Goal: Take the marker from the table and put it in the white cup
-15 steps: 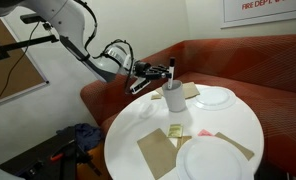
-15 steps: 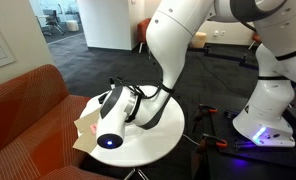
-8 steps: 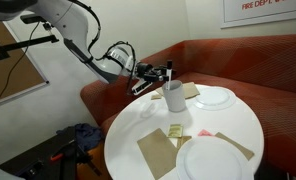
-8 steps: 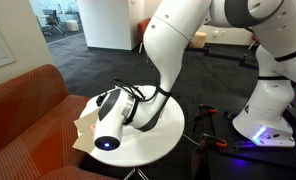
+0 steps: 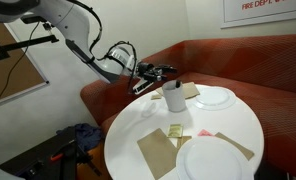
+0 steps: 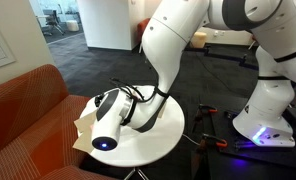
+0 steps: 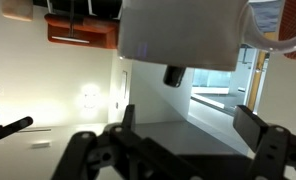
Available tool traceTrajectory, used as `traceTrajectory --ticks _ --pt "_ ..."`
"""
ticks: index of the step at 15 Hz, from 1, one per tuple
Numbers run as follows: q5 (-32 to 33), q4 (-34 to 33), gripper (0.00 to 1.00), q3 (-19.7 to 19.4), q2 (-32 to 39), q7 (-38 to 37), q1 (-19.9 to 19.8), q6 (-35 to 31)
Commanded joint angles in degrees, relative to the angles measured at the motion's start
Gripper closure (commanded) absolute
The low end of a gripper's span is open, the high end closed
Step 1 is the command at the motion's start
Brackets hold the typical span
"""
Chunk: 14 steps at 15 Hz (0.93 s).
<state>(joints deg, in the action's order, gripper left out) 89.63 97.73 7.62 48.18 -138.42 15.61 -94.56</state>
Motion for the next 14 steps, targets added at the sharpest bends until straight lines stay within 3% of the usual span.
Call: traceTrajectory --ticks 1,14 --pt "0.3 -1.4 0.0 -0.2 0.3 1.7 0.3 2.0" --pt "-0.7 2.5 0.0 0.5 -13.2 9.6 -1.4 1.6"
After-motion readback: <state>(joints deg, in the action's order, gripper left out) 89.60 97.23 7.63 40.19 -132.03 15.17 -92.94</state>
